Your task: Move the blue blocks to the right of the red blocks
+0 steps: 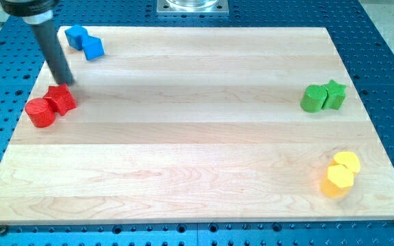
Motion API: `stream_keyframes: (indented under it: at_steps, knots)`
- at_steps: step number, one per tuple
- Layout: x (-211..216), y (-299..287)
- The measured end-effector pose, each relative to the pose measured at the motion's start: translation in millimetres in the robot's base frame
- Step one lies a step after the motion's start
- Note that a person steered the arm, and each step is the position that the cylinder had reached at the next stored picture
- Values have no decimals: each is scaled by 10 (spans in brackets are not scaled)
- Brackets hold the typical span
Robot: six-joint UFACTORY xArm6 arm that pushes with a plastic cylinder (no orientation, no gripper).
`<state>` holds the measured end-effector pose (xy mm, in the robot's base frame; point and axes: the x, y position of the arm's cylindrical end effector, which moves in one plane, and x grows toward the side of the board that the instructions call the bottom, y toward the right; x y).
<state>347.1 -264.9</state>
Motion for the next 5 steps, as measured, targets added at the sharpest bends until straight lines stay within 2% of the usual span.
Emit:
stream_keyframes:
  at_steps: [1, 2, 3, 4, 5]
  knots:
    - [-259, -272]
    - [-514, -279]
    - [-1058, -299]
    - [-1387, -179]
    - [-1316, 121]
